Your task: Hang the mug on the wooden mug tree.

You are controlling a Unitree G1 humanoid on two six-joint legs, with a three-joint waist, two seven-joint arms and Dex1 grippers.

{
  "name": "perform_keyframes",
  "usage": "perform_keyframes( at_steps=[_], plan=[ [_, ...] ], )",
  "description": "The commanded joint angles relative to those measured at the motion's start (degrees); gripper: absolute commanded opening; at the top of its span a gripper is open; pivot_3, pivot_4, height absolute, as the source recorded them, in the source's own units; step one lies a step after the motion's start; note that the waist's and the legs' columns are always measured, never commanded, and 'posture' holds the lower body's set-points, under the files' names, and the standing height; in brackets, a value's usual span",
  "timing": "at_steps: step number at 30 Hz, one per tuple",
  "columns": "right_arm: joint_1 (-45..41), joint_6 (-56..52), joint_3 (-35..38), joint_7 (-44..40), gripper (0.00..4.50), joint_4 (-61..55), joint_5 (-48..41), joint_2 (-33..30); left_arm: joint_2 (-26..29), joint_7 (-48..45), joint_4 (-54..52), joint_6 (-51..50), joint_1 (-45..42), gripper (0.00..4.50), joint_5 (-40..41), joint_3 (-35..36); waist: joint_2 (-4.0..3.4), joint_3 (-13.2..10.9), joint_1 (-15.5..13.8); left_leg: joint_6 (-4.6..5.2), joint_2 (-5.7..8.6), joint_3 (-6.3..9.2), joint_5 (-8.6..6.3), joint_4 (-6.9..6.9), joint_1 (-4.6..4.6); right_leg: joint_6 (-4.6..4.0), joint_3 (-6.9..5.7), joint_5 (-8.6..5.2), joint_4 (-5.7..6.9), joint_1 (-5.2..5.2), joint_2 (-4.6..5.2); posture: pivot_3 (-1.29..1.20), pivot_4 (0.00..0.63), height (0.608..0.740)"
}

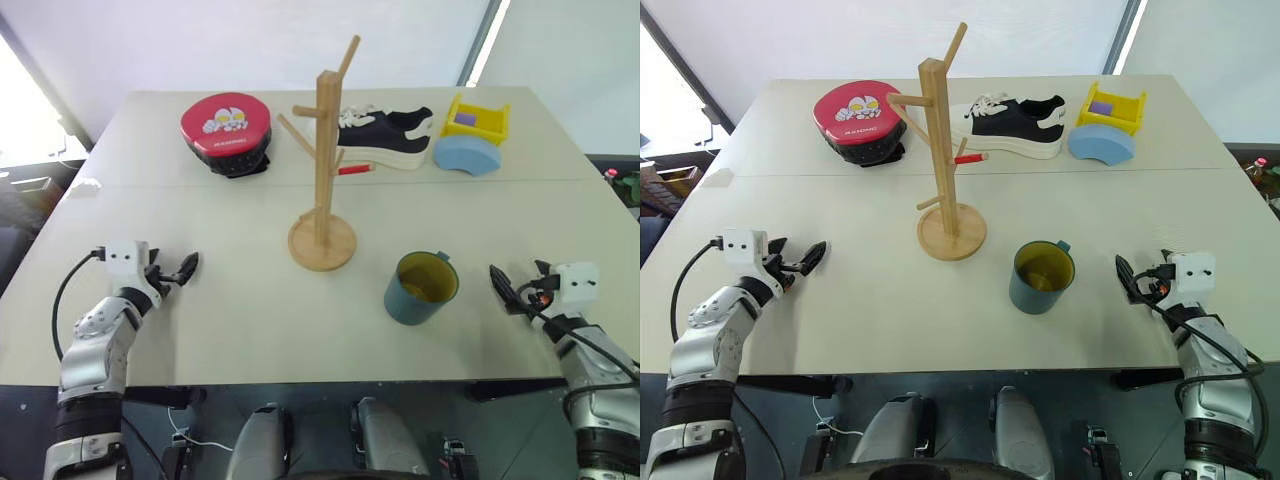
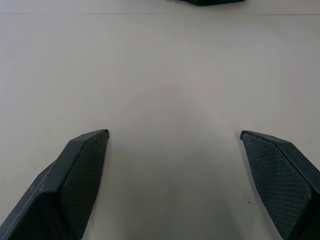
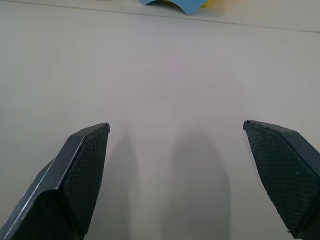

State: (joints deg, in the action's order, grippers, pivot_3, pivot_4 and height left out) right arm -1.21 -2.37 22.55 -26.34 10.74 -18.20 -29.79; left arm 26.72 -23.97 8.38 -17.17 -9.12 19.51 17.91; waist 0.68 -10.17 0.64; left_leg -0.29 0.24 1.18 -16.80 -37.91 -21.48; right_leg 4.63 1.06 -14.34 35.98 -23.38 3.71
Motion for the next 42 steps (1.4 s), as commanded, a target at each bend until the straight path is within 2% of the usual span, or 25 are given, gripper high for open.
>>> perform_keyframes(
  at_steps=[1, 7, 12, 19, 23, 28, 34, 42],
  plan=[
    [-1.56, 2.26, 0.57, 0.7, 4.45, 1.11, 1.35, -0.95, -0.04, 0.77, -2.95, 0.53, 0.65, 4.5, 0.91, 2.09, 0.0, 0.0, 0.0, 0.0, 0.0, 0.0, 0.0, 0.0, 0.0, 0.0, 0.0, 0.0, 0.0, 0.0, 0.0, 0.0, 0.15, 0.735],
    [-2.61, 4.47, 0.65, 0.66, 4.45, 2.25, 2.35, -1.2, 0.25, 0.13, -3.57, 0.32, 1.1, 4.5, 1.06, 2.01, 0.0, 0.0, 0.0, 0.0, 0.0, -0.01, 0.0, 0.01, -0.03, 0.0, 0.0, 0.0, -0.03, -0.01, 0.01, 0.0, 0.15, 0.735],
    [-2.72, 5.13, 1.5, -0.91, 4.45, 2.39, 0.9, -1.35, 0.53, -2.65, -5.49, 0.75, 1.19, 4.5, 0.15, -1.05, 0.0, 0.0, -0.05, 0.0, 0.0, -0.01, 0.0, 0.01, -0.04, -0.01, 0.0, -0.01, -0.05, -0.01, 0.02, 0.0, 0.15, 0.735],
    [-0.53, 1.82, 0.46, -9.43, 4.45, -2.59, -3.75, -2.66, 0.12, -11.04, -13.34, 0.33, 3.51, 4.5, 4.56, -4.67, -0.02, 0.0, 0.0, 0.0, 0.0, -0.01, 0.0, 0.05, -0.06, -0.02, 0.0, -0.01, -0.11, -0.01, 0.05, 0.0, 0.15, 0.735],
    [1.34, -0.54, -0.07, -13.99, 4.45, -6.54, -6.23, -3.67, 2.89, -19.28, -19.39, -3.69, 4.88, 4.5, 7.97, -9.55, -0.02, 0.0, -0.01, 0.0, 0.0, -0.01, 0.0, 0.13, -0.04, -0.04, 0.0, -0.02, -0.18, -0.01, 0.06, 0.0, 0.15, 0.735],
    [2.55, -4.08, -2.67, -19.53, 4.45, -11.02, -7.42, -5.65, 5.91, -24.85, -25.12, -7.22, 5.09, 4.5, 10.44, -13.03, -0.06, 0.0, 0.04, 0.0, -0.01, 0.0, 0.0, 0.18, -0.05, -0.05, 0.0, -0.02, -0.26, -0.01, 0.06, 0.0, 0.15, 0.735],
    [0.94, -4.45, -4.57, -22.37, 4.45, -10.63, -6.73, -6.79, 7.78, -26.69, -28.43, -8.61, 5.69, 4.5, 10.68, -15.1, -0.08, 0.01, -0.03, 0.0, -0.01, -0.01, 0.0, 0.4, -0.05, -0.05, -0.02, -0.02, -0.53, 0.01, 0.05, 0.0, 0.15, 0.735],
    [-4.09, -3.14, -6.9, -25.64, 4.45, -6.8, -5.52, -7.02, 7.43, -25.93, -30.17, -9.52, 5.76, 4.5, 10.33, -15.89, -0.08, 0.01, -0.1, -0.01, 0.01, -0.03, 0.0, 0.59, -0.03, -0.03, -0.04, -0.01, -0.65, -0.02, 0.04, 0.0, 0.15, 0.735]
  ],
)
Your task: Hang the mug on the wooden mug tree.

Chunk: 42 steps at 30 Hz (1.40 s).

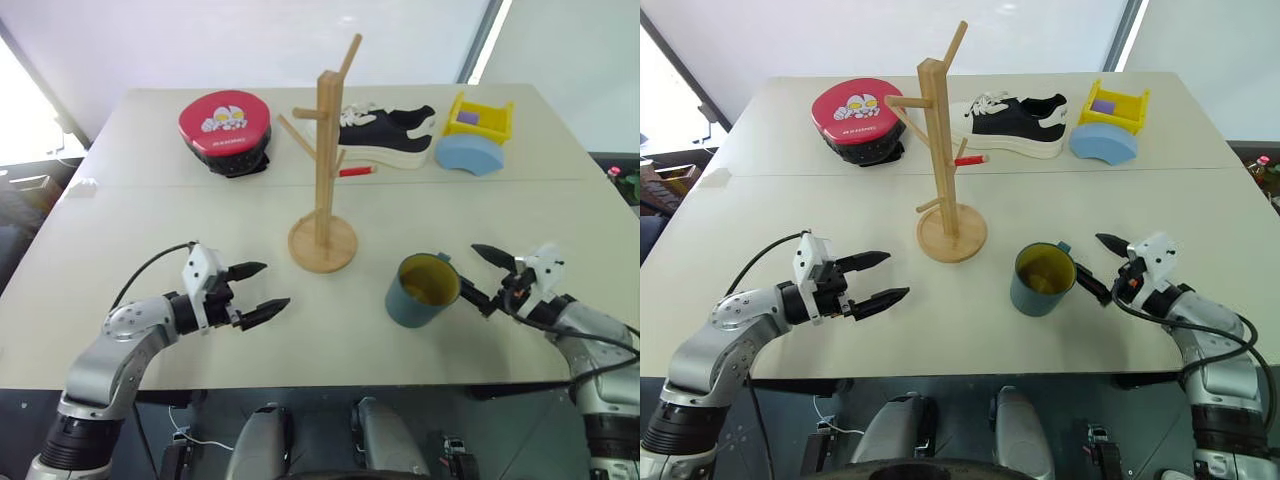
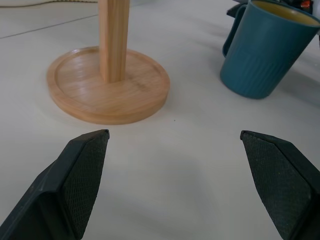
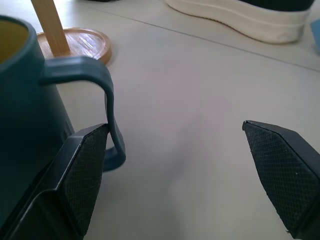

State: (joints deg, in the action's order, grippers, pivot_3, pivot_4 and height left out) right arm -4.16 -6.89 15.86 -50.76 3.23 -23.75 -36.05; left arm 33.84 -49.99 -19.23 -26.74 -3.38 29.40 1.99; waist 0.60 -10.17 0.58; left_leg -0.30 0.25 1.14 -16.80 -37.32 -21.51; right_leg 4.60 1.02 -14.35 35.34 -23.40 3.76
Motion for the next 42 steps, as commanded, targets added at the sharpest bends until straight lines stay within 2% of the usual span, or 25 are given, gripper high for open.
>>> perform_keyframes(
  at_steps=[1, 19, 22, 28, 29, 36, 42],
  plan=[
    [-1.62, 1.49, -0.39, -1.53, 4.45, 1.14, 0.15, -0.68, 0.33, 0.13, -2.59, 0.03, 0.0, 4.5, 0.45, -0.02, 0.0, 0.0, -0.11, 0.0, 0.0, 0.0, 0.0, 0.0, 0.0, 0.0, 0.0, 0.0, 0.0, 0.0, 0.0, 0.0, 0.15, 0.735],
    [-7.25, 4.44, -4.35, -7.39, 4.45, 8.41, 0.69, 0.24, 0.58, -0.71, -1.31, 0.35, -1.53, 4.5, -0.1, -0.93, 0.0, 0.0, 0.01, 0.0, 0.02, -0.02, 0.01, -0.02, 0.04, 0.05, -0.01, 0.03, 0.02, 0.04, -0.08, 0.0, 0.15, 0.735],
    [-7.77, 4.23, -4.61, -8.1, 3.53, 8.75, 0.34, 0.58, 0.58, -0.69, -1.31, 0.44, -1.4, 4.5, -0.18, -0.79, 0.0, 0.0, 0.02, 0.0, 0.02, -0.02, 0.01, -0.02, 0.05, 0.18, -0.01, 0.1, 0.03, 0.04, -0.08, 0.0, 0.15, 0.735],
    [-8.27, 3.22, -5.1, -9.06, 0.36, 8.04, -0.35, 1.01, 0.49, -0.54, -1.13, 0.58, -1.48, 4.5, -0.35, -0.68, 0.0, 0.0, 0.02, 0.0, 0.02, -0.02, 0.01, -0.03, 0.05, 0.19, -0.01, 0.11, 0.04, 0.05, -0.09, 0.0, 0.15, 0.735],
    [-8.21, 3.11, -5.08, -9.06, 0.04, 7.84, -0.43, 1.01, 0.45, -0.51, -1.06, 0.61, -1.54, 4.5, -0.4, -0.72, 0.0, 0.0, 0.02, 0.0, 0.02, -0.02, 0.01, -0.04, 0.06, 0.19, -0.01, 0.11, 0.05, 0.05, -0.09, 0.0, 0.15, 0.735],
    [-5.55, 2.9, -4.0, -6.33, 0.04, 1.57, 0.17, 0.35, 0.52, -0.59, -1.3, 0.73, -1.2, 4.5, -0.51, -0.49, 0.0, 0.0, -0.03, 0.0, 0.02, -0.02, 0.01, -0.04, 0.05, 0.19, -0.01, 0.11, 0.05, 0.05, -0.09, 0.0, 0.15, 0.735],
    [-5.53, 1.71, -7.24, -1.22, 0.04, -15.32, 5.66, -2.38, 0.28, -0.3, -0.91, 1.38, -1.97, 4.5, -0.58, 0.01, -0.03, 0.01, 0.07, -0.01, 0.02, -0.01, 0.01, -0.04, 0.07, 0.2, -0.01, 0.11, 0.1, 0.03, -0.1, 0.0, 0.15, 0.735]
  ],
)
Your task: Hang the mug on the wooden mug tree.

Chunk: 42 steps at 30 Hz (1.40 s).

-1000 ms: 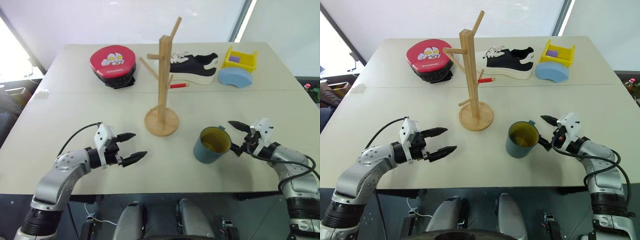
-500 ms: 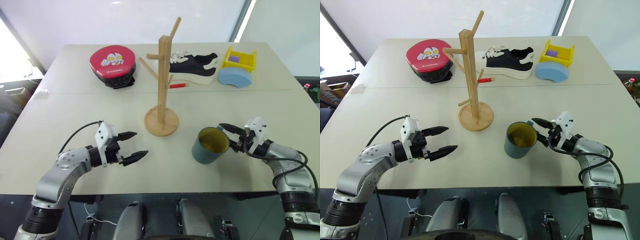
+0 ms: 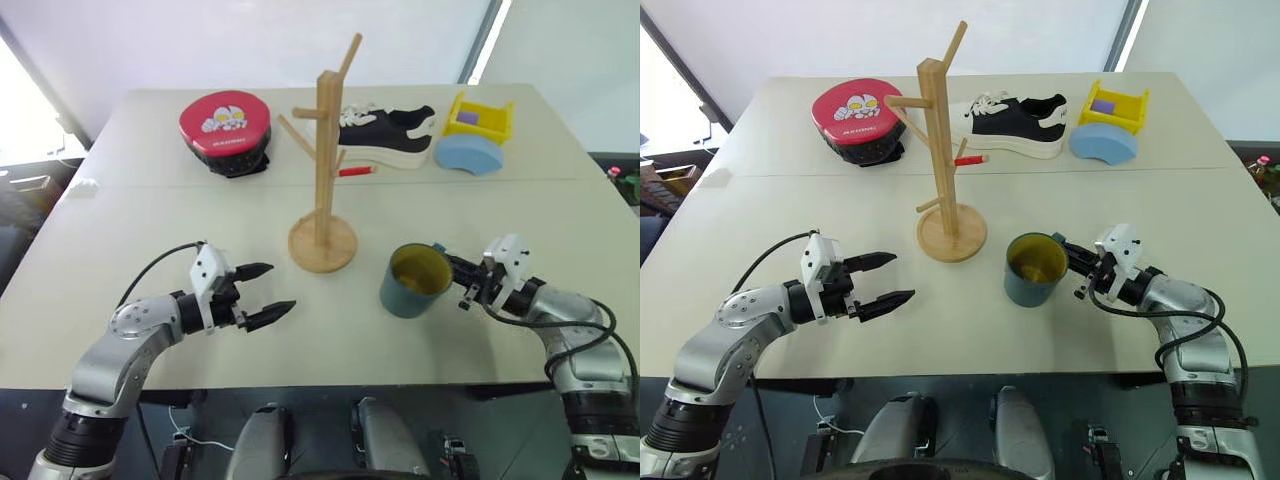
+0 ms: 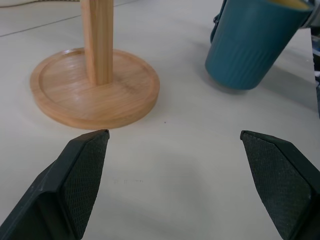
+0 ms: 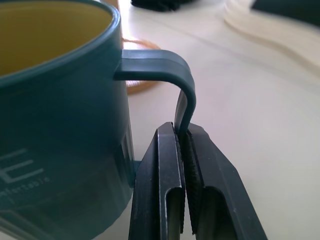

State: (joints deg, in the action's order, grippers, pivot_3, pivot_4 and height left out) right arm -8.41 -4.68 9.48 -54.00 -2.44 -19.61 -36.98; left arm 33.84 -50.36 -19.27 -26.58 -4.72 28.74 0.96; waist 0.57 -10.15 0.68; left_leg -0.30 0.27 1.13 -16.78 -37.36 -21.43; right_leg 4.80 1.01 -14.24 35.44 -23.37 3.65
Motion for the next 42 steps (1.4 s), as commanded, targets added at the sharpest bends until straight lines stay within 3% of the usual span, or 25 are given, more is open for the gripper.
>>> perform_keyframes(
  at_steps=[1, 5, 14, 31, 42],
  plan=[
    [-1.71, -1.55, -1.6, 2.79, 0.04, -12.45, 2.04, -1.87, 0.28, 0.08, -0.81, 1.33, -0.74, 4.5, 0.03, 1.04, 0.0, 0.0, -0.01, 0.0, 0.0, 0.0, 0.0, 0.0, 0.0, 0.0, 0.0, 0.0, 0.01, 0.0, 0.0, 0.0, 0.15, 0.735],
    [-4.96, -5.08, -3.94, 5.5, 0.04, -18.73, 4.4, -3.26, 0.3, -0.02, -0.5, 1.73, -1.66, 4.5, 0.03, 1.01, 0.0, 0.0, -0.09, -0.01, -0.01, 0.02, 0.01, -0.02, 0.0, 0.0, -0.01, 0.0, 0.02, 0.0, -0.04, 0.0, 0.15, 0.735],
    [-13.89, -12.06, -6.27, 7.68, 0.04, -20.31, 7.22, -5.88, 1.42, -0.85, -1.86, 0.55, -4.24, 4.5, 1.74, 1.65, 0.03, 0.01, -0.13, -0.01, 0.03, 0.02, 0.01, -0.12, -0.06, -0.02, -0.03, -0.01, -0.01, 0.02, 0.0, 0.0, 0.15, 0.735],
    [-27.42, -13.19, -11.71, 7.48, 0.04, -16.42, 11.58, -5.74, 2.15, 0.36, -4.21, -1.96, -6.89, 4.5, 5.82, 3.75, 0.03, 0.0, -0.05, -0.01, 0.03, 0.02, 0.01, -0.13, -0.06, 0.02, -0.05, 0.01, 0.02, 0.02, -0.05, 0.0, 0.15, 0.735],
    [-32.3, -14.44, -15.44, 8.09, 0.04, -13.76, 14.3, -3.89, 2.92, 1.85, -7.64, -7.05, -10.71, 4.5, 13.69, 7.08, 0.03, 0.0, 0.01, -0.01, 0.03, 0.02, 0.01, -0.13, -0.06, 0.05, -0.06, 0.03, 0.06, 0.0, -0.06, 0.0, 0.15, 0.735]
  ],
)
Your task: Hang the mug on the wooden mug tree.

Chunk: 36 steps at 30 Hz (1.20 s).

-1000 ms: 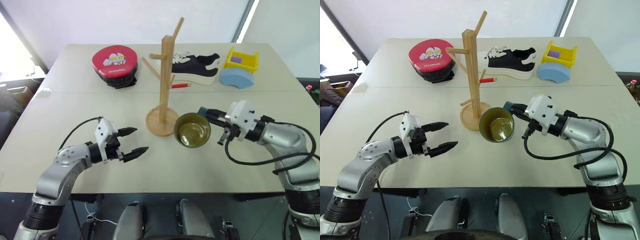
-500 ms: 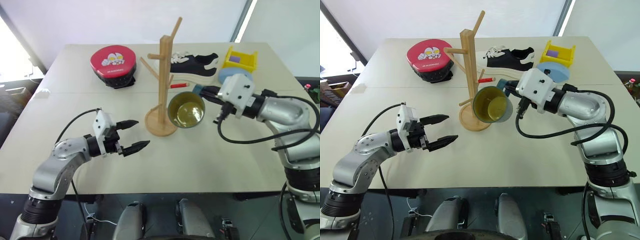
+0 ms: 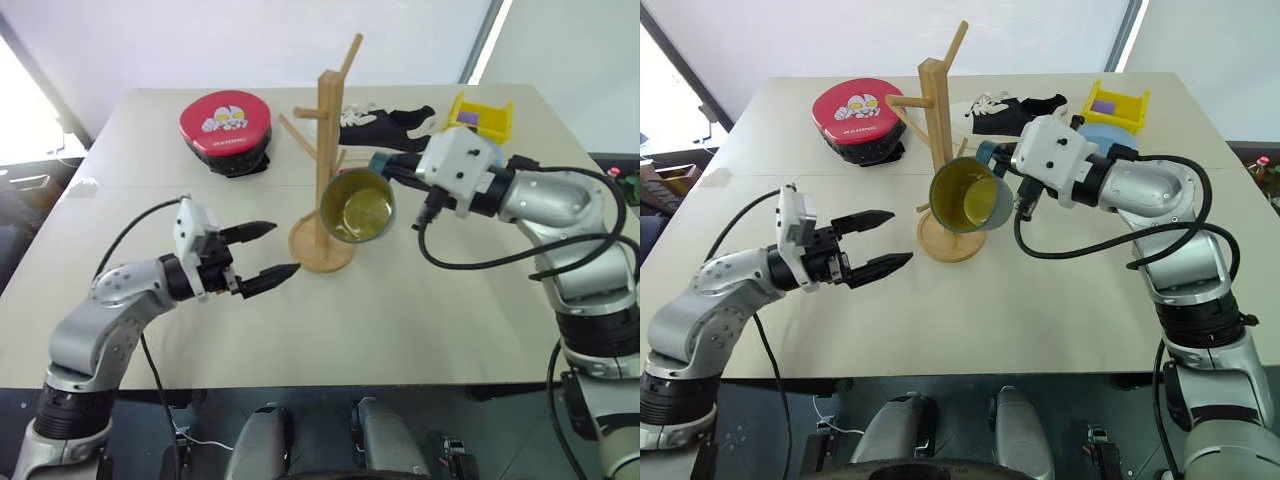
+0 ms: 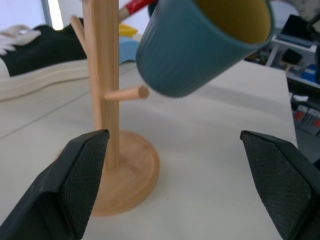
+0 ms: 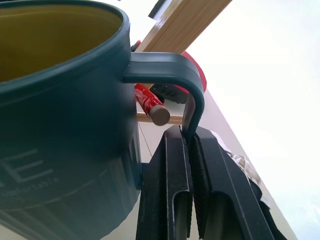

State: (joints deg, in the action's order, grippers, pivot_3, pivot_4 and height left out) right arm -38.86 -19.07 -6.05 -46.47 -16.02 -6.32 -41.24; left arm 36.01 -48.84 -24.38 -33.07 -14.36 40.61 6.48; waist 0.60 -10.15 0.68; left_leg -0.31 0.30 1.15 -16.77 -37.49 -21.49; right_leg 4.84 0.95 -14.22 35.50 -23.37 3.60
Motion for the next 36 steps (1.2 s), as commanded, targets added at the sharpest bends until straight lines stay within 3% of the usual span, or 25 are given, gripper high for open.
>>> perform_keyframes(
  at_steps=[1, 12, 15, 20, 26, 31, 36],
  plan=[
    [-2.04, 0.0, -0.38, 0.49, 0.04, 0.18, 1.49, 0.39, 0.84, 0.48, -2.74, -0.68, -1.34, 4.5, 1.85, 1.48, 0.0, 0.0, 0.0, 0.0, 0.0, 0.0, 0.0, 0.0, 0.0, 0.0, 0.0, 0.0, 0.0, 0.0, 0.0, 0.0, 0.15, 0.735],
    [-3.93, 1.59, -3.36, 0.04, 0.04, 4.2, 5.5, 1.75, 1.21, 1.45, -3.45, -0.69, -1.55, 4.5, 1.96, 1.41, 0.0, 0.0, 0.0, -0.01, 0.0, 0.0, 0.0, 0.0, 0.0, 0.0, -0.02, 0.0, 0.01, 0.0, -0.03, 0.0, 0.15, 0.735],
    [-4.59, 0.99, -2.62, 0.21, 0.97, 4.42, 5.02, 2.44, 1.15, 1.67, -3.48, -0.57, -1.5, 4.5, 1.9, 1.35, 0.0, 0.0, 0.0, -0.01, 0.0, -0.01, 0.01, -0.01, 0.0, 0.0, -0.02, 0.0, 0.01, 0.0, -0.03, 0.0, 0.15, 0.735],
    [-4.97, 2.72, -1.69, 0.89, 3.54, 4.49, 6.17, 1.68, 0.98, 1.84, -3.11, -0.27, -1.47, 4.5, 1.52, 1.14, 0.0, 0.0, -0.01, -0.01, 0.0, -0.01, 0.01, -0.01, 0.0, 0.0, -0.03, 0.0, 0.01, 0.0, -0.03, 0.0, 0.15, 0.735],
    [1.49, 1.41, 9.01, -1.63, 3.54, 2.82, -2.4, -1.25, 0.44, 3.94, 1.33, 1.6, 0.69, 4.5, -1.8, 2.4, 0.02, 0.01, -0.31, -0.01, 0.02, 0.02, 0.01, -0.01, -0.01, 0.01, -0.03, 0.0, -0.01, 0.04, -0.02, 0.0, 0.15, 0.735],
    [12.67, 2.23, 19.99, 2.23, 3.54, 7.14, -10.52, 4.21, -2.2, 8.72, 9.78, 7.71, 3.84, 4.5, -8.71, 3.92, 0.08, 0.05, -0.05, 0.0, 0.01, 0.0, 0.0, 0.02, 0.05, 0.01, -0.02, 0.01, 0.0, 0.08, -0.02, 0.0, 0.15, 0.735],
    [22.51, 6.58, 23.52, 6.1, 3.54, 11.76, -12.34, 10.73, -6.1, 15.06, 16.97, 14.27, 6.19, 4.5, -15.1, 5.15, 0.07, 0.04, 0.0, 0.0, 0.0, -0.03, 0.0, 0.02, 0.08, 0.02, 0.02, 0.01, 0.13, 0.04, -0.02, 0.0, 0.15, 0.735]
  ],
)
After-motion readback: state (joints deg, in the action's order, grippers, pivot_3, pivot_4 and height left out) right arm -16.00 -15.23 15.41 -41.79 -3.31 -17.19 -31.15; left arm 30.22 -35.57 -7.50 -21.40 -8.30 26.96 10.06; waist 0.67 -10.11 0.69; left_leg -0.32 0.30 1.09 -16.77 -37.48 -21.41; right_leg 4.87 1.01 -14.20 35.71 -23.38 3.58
